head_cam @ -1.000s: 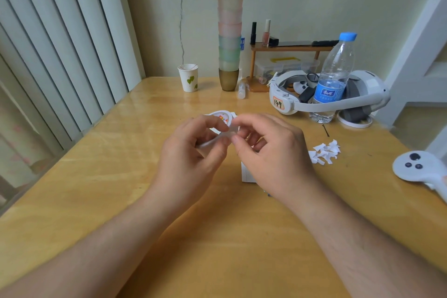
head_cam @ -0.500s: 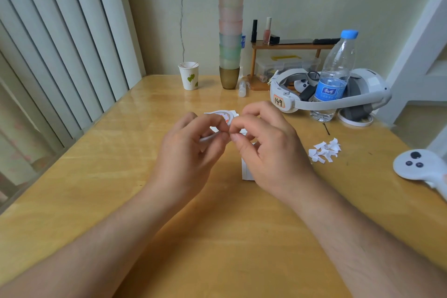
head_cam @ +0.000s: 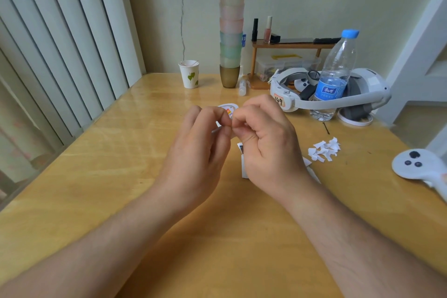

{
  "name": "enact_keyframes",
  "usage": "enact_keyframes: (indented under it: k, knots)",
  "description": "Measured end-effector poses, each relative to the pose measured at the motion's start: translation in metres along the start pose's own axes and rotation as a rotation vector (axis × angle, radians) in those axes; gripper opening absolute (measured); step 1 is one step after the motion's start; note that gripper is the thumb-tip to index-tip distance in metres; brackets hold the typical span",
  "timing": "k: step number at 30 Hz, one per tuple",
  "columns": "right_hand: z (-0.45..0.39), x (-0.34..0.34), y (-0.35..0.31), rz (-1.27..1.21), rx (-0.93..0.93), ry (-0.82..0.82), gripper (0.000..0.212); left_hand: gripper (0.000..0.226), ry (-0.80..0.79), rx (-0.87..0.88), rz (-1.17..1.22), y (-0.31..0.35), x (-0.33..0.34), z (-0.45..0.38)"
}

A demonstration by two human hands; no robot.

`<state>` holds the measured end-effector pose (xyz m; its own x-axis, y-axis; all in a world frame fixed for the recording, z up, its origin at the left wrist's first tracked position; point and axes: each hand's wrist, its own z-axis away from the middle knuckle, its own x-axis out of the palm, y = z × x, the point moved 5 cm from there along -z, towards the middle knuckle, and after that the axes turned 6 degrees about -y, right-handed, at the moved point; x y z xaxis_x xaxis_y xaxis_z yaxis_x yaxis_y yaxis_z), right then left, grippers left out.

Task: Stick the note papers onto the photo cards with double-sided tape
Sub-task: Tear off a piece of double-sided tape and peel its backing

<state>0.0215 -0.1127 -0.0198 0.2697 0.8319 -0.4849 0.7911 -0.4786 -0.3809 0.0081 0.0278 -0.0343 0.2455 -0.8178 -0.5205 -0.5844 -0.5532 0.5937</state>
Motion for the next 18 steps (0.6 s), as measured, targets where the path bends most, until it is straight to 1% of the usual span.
enact_keyframes:
  k: [6, 9, 11, 14, 16, 18]
  knots:
    - [0.0, -0.002, 0.001, 0.0, -0.031, 0.004, 0.016, 0.015, -0.006, -0.012, 0.049, 0.006, 0.002, -0.001]
    - [-0.002, -0.004, 0.0, 0.006, -0.045, -0.003, 0.013, 0.024, -0.009, -0.028, 0.096, 0.001, 0.003, -0.002]
    - [-0.001, -0.004, 0.0, -0.019, -0.043, -0.015, 0.013, 0.021, -0.001, -0.043, 0.156, -0.004, 0.002, -0.004]
    - [0.001, -0.001, 0.002, -0.103, 0.004, -0.028, 0.017, 0.014, 0.022, -0.067, 0.236, -0.006, -0.003, -0.007]
    - [0.002, 0.002, 0.005, -0.19, 0.072, -0.037, 0.015, 0.017, 0.023, -0.081, 0.275, -0.004, -0.006, -0.007]
    - [0.002, 0.005, 0.009, -0.299, 0.16, -0.048, 0.015, 0.024, 0.026, -0.093, 0.287, -0.002, -0.008, -0.007]
